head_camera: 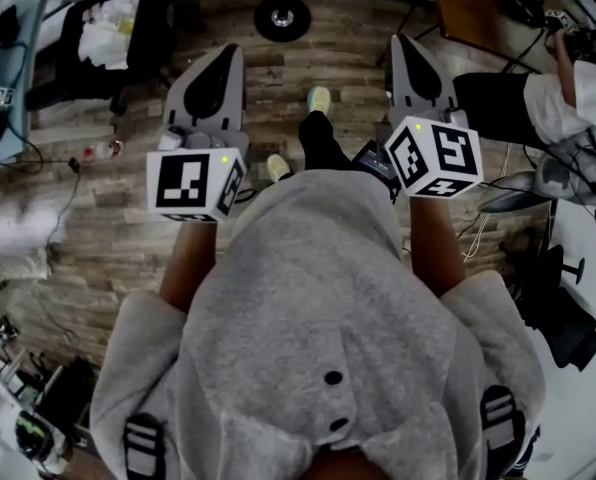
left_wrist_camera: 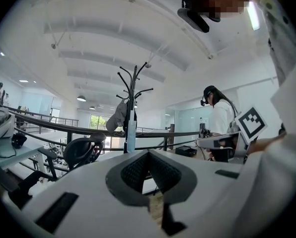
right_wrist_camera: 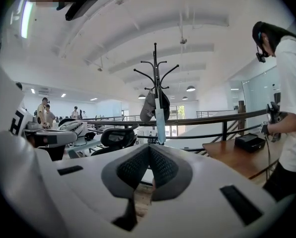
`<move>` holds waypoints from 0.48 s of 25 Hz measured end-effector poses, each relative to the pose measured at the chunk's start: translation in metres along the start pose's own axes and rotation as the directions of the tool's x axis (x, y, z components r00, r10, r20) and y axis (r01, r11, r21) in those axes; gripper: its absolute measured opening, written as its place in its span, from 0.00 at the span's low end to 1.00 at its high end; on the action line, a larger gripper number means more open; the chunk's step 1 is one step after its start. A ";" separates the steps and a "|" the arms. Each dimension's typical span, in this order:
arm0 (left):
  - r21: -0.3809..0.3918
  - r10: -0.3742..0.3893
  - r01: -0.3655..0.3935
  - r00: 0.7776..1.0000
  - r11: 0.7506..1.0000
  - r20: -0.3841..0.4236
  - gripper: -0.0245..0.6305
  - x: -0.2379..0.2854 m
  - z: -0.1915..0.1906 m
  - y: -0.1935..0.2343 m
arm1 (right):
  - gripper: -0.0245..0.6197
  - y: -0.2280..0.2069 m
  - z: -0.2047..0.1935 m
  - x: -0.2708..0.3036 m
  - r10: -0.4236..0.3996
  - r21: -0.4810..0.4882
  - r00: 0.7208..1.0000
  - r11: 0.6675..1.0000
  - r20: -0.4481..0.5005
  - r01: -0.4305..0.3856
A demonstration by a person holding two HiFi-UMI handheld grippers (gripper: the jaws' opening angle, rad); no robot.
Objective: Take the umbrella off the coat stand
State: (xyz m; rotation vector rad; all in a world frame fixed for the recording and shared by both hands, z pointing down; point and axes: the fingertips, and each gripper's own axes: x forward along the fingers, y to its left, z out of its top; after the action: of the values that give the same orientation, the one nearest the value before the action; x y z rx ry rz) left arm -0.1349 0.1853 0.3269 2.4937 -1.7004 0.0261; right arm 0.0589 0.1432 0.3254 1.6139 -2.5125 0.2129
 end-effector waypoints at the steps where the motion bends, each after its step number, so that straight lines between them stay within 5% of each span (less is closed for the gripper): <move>1: -0.004 0.000 0.000 1.000 1.000 -0.004 0.06 0.004 -0.002 0.001 | 0.05 -0.001 -0.001 0.003 0.002 0.002 1.000 1.000 0.002 -0.002; 12: 0.009 -0.001 0.001 1.000 1.000 -0.021 0.06 0.071 0.004 0.002 | 0.05 -0.043 0.011 0.051 0.019 -0.017 1.000 1.000 0.006 -0.018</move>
State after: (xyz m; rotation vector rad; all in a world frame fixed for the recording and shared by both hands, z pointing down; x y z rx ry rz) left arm -0.1102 0.1181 0.3295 2.4914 -1.6950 0.0598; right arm 0.0767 0.0776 0.3270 1.5879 -2.5275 0.1892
